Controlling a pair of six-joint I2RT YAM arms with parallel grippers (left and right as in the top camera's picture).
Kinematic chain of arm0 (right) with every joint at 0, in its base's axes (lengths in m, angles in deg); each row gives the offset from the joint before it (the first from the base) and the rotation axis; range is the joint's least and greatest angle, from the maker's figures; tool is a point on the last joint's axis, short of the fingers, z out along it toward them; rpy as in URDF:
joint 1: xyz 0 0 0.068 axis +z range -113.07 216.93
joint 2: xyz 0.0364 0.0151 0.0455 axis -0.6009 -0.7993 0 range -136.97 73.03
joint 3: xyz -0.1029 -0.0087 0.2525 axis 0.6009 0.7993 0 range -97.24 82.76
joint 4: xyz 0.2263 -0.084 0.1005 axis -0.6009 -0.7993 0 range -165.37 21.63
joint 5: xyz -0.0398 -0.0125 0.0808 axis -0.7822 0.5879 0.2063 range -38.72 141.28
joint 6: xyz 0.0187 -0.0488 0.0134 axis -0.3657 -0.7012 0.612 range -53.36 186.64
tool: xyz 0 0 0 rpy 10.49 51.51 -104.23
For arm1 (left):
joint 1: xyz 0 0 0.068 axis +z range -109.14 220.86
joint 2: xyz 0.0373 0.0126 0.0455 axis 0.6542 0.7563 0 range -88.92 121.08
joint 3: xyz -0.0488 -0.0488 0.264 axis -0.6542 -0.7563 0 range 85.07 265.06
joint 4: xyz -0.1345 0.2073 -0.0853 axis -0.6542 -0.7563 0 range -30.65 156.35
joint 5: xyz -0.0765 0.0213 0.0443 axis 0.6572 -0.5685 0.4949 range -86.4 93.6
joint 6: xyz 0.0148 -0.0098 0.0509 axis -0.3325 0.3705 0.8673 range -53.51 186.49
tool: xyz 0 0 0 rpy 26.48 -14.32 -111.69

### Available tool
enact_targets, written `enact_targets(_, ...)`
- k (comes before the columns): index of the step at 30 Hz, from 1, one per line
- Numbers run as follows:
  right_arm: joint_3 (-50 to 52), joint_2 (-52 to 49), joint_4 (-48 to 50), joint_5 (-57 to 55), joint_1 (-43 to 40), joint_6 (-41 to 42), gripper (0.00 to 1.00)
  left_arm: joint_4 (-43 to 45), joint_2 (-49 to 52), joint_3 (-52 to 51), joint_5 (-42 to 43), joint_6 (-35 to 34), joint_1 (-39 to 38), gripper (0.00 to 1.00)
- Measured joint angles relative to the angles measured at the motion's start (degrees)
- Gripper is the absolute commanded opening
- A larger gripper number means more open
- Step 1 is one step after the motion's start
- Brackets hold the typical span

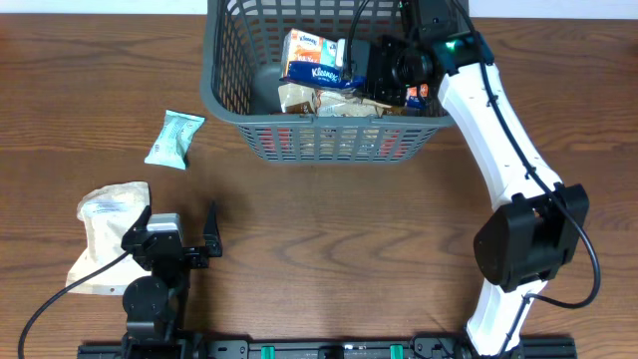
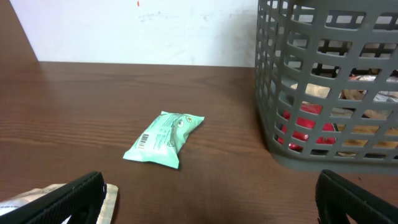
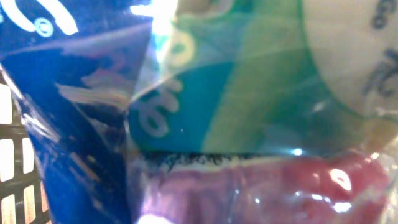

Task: Pack container
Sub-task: 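Carry the tissue box over the basket and release it inside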

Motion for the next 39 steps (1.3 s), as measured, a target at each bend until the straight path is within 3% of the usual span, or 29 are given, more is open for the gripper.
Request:
enact_targets(3,0.0,-0.5,-0.5,-0.1,0.0,0.8,0.29,0.0,0.0,0.0,0.0,0.0,0.0,0.99)
enact_targets(6,0.0,-1.1,-1.0,-0.2,0.0,2.8,0.61,0.0,0.0,0.0,0.0,0.0,0.0,0.99)
enact_targets(9,0.0,-1.6,-1.1,-0.2,0.0,4.7,0.7,0.0,0.0,0.0,0.0,0.0,0.0,0.99)
enact_targets(11,0.0,-1.6,-1.2,-0.1,0.0,5.5,0.81,0.0,0.0,0.0,0.0,0.0,0.0,0.99)
enact_targets(12,0.0,-1.6,-1.3,-0.1,0.0,5.9,0.97,0.0,0.0,0.0,0.0,0.0,0.0,0.99)
enact_targets(25,-1.7,-1.6,5.4,2.4,0.0,10.6,0.99,0.0,0.0,0.0,0.0,0.0,0.0,0.99)
enact_targets(33,-15.2,0.7,6.6,4.9,-0.9,18.5,0.99,0.0,0.0,0.0,0.0,0.0,0.0,0.99)
enact_targets(36,-19.1,3.9,8.3,2.2,-3.2,22.3,0.99,0.0,0.0,0.0,0.0,0.0,0.0,0.99)
enact_targets(39,-21.2,7.5,11.2,-5.7,-8.6,32.5,0.99,0.0,0.0,0.0,0.0,0.0,0.0,0.99)
